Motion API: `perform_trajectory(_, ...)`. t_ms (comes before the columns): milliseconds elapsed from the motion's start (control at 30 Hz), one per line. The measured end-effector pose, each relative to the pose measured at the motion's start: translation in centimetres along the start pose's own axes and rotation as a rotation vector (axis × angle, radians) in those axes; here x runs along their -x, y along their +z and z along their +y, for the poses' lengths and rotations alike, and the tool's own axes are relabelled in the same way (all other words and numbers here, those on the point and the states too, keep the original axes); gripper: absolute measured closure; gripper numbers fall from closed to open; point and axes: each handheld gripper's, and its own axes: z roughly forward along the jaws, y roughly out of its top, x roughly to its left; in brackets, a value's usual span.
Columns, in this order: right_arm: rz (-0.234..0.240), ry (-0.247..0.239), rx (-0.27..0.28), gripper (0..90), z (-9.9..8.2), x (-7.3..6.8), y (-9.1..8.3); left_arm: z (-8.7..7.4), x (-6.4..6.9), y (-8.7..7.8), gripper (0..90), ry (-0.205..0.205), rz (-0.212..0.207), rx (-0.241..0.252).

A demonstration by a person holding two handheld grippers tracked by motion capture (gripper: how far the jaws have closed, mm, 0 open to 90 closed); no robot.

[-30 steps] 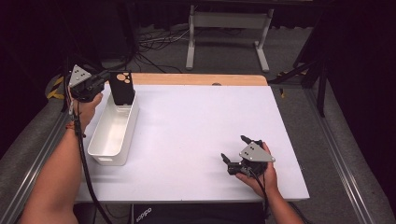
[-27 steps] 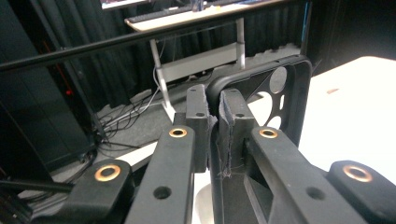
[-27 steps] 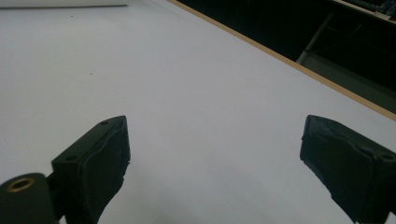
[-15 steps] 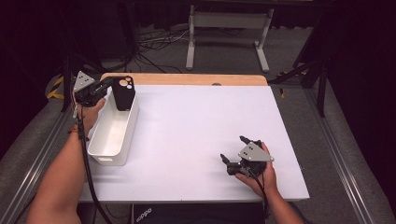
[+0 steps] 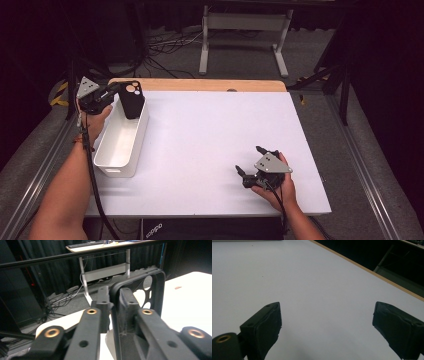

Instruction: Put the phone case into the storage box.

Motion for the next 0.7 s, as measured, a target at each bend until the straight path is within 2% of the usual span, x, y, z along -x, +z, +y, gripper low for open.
perform_trajectory(167,-0.003,0.007,0.002,9.6,-0.03,0.07,-0.20,0.01,0.04,0.11,78.3,0.017,0.005,-0.007)
perform_trajectory(533,-0.003,0.008,0.004,9.8,-0.01,0.24,-0.29,-0.12,0.12,0.39,73.1,0.010,0.020,-0.021)
perform_trajectory(700,-0.003,0.011,0.006,9.9,0.08,0.25,-0.36,-0.09,0.14,0.56,71.1,0.034,0.033,-0.050)
